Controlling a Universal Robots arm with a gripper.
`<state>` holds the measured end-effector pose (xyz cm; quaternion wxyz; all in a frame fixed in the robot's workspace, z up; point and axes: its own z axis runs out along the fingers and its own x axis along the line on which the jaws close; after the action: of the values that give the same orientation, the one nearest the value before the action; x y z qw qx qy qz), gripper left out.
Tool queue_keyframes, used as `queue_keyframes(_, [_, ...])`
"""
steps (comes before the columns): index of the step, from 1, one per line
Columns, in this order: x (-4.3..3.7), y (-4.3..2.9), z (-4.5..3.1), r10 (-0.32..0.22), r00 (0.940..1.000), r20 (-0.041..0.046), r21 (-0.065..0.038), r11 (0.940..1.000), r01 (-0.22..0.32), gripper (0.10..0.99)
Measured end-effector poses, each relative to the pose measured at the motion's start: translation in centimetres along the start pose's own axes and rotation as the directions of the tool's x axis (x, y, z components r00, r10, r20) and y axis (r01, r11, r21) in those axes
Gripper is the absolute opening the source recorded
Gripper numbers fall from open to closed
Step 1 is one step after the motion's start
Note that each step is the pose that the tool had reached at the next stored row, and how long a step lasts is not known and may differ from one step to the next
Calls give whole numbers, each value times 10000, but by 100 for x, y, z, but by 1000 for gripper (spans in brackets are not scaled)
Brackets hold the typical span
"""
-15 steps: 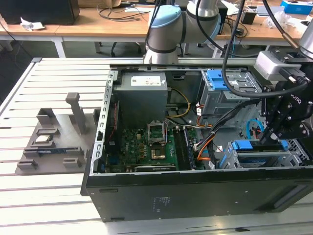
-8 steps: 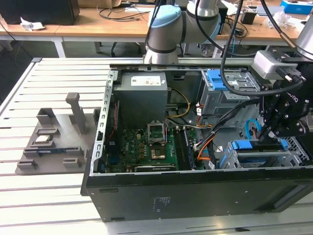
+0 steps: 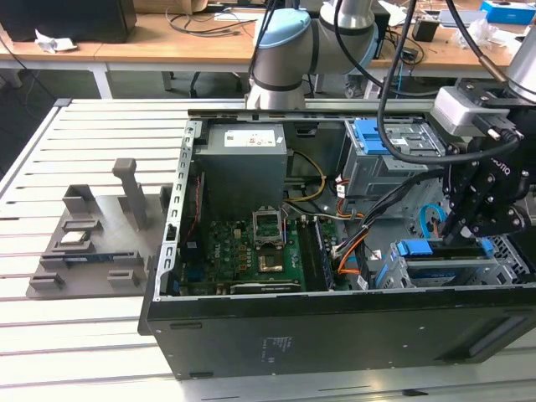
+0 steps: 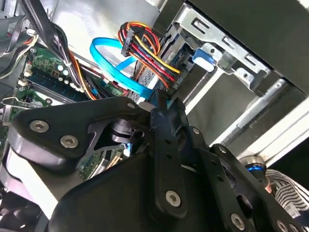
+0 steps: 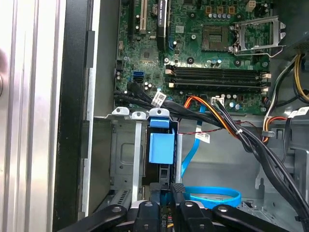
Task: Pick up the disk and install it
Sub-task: 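Insert the second disk wire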
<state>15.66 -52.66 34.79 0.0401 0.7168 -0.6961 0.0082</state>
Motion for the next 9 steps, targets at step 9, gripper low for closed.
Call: queue_keyframes(9, [-29,16,-391,2,10000,-47,-2,10000,-2,106])
